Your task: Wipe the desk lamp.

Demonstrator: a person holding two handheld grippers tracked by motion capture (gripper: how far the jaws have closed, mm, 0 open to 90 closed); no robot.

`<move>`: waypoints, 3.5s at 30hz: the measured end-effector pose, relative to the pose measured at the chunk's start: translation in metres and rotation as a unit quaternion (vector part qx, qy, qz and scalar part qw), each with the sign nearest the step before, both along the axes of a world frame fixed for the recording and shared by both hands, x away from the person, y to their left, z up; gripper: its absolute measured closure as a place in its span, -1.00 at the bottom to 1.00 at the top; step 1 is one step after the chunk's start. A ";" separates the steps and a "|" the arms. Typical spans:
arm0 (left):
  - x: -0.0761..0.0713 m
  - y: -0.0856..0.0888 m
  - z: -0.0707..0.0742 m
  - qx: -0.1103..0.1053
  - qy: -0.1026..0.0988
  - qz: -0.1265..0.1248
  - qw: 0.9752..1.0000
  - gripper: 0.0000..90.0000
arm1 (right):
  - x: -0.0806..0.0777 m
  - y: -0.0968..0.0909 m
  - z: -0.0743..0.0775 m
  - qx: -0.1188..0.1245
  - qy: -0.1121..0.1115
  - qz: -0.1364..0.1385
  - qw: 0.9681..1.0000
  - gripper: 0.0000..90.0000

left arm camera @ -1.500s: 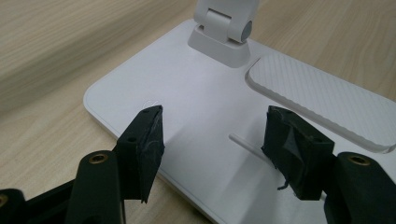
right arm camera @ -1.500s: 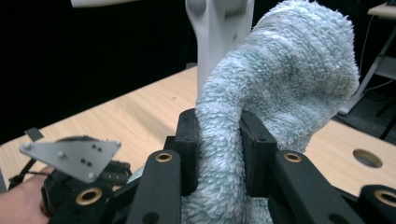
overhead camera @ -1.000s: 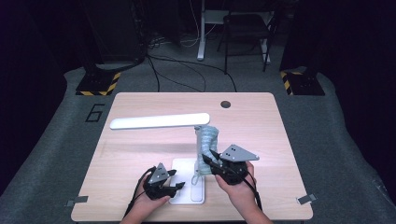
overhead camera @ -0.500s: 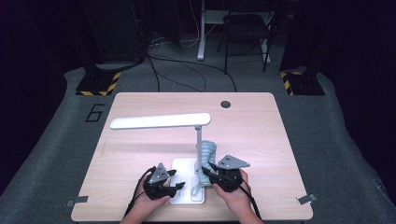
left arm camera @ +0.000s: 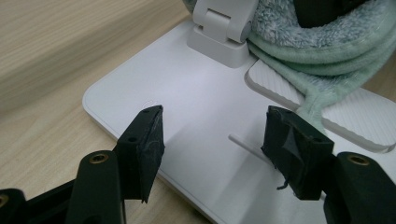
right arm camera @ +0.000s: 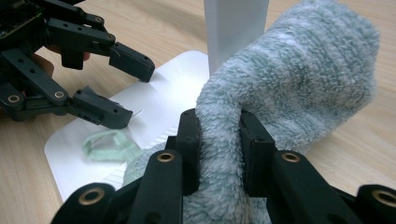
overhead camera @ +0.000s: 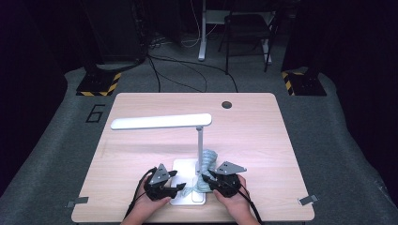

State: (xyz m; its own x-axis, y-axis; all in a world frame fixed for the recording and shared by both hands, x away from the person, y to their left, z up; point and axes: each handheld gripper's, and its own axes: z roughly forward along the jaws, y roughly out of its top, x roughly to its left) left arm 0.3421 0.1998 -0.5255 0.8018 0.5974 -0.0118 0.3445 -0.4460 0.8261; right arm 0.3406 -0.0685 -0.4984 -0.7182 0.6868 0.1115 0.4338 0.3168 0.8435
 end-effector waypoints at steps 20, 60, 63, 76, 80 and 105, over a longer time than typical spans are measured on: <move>0.000 0.000 0.000 -0.002 0.001 0.001 1.000 -0.16 | -0.006 -0.012 0.090 0.066 -0.098 0.005 0.993 0.62; -0.003 -0.005 0.000 -0.005 0.005 -0.017 1.000 -0.17 | 0.032 -0.015 -0.012 -0.045 0.044 -0.063 0.996 0.57; -0.003 -0.004 0.001 0.000 0.003 -0.020 1.000 -0.18 | 0.033 -0.013 -0.016 -0.041 0.049 -0.065 0.996 0.57; -0.009 -0.010 0.001 -0.008 0.015 -0.041 0.999 -0.22 | 0.032 -0.012 -0.016 -0.050 0.047 -0.076 0.995 0.42; -0.011 -0.013 0.001 -0.007 0.014 -0.049 0.999 -0.22 | 0.032 -0.015 -0.013 -0.045 0.042 -0.090 0.994 0.30; -0.014 -0.028 0.000 -0.009 0.006 -0.078 0.997 -0.23 | 0.020 0.003 -0.018 -0.075 0.053 -0.063 0.994 0.49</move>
